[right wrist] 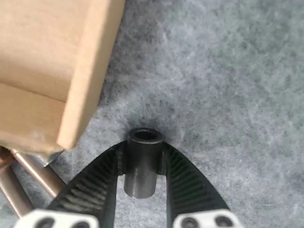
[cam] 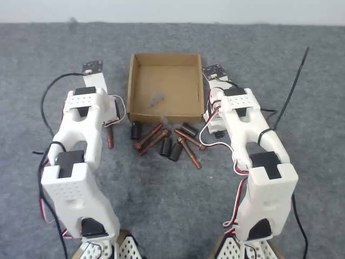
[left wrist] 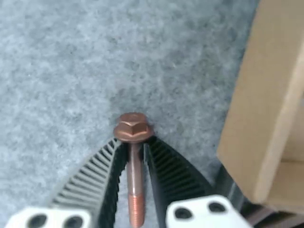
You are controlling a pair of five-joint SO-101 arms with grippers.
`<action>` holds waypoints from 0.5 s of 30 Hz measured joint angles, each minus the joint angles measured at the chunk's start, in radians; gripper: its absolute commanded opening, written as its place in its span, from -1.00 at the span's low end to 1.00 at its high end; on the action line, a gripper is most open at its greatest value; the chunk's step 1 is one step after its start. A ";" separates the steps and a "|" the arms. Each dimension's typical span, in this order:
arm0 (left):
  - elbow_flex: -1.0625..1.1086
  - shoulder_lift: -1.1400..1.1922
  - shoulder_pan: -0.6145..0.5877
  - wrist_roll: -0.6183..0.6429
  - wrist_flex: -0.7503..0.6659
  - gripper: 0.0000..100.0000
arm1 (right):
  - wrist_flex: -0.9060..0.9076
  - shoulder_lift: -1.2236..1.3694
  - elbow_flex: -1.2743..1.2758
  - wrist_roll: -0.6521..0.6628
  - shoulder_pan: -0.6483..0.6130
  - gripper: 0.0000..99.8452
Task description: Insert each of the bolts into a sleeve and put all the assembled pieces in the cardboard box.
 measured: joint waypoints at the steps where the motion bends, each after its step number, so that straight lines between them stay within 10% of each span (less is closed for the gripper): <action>1: 0.009 -0.002 0.000 -0.018 0.000 -0.98 | 0.000 0.000 0.000 0.002 0.008 -0.99; 15: 0.239 -0.153 0.025 -0.064 -0.172 -0.98 | 0.000 -0.058 -0.032 0.002 0.123 -0.99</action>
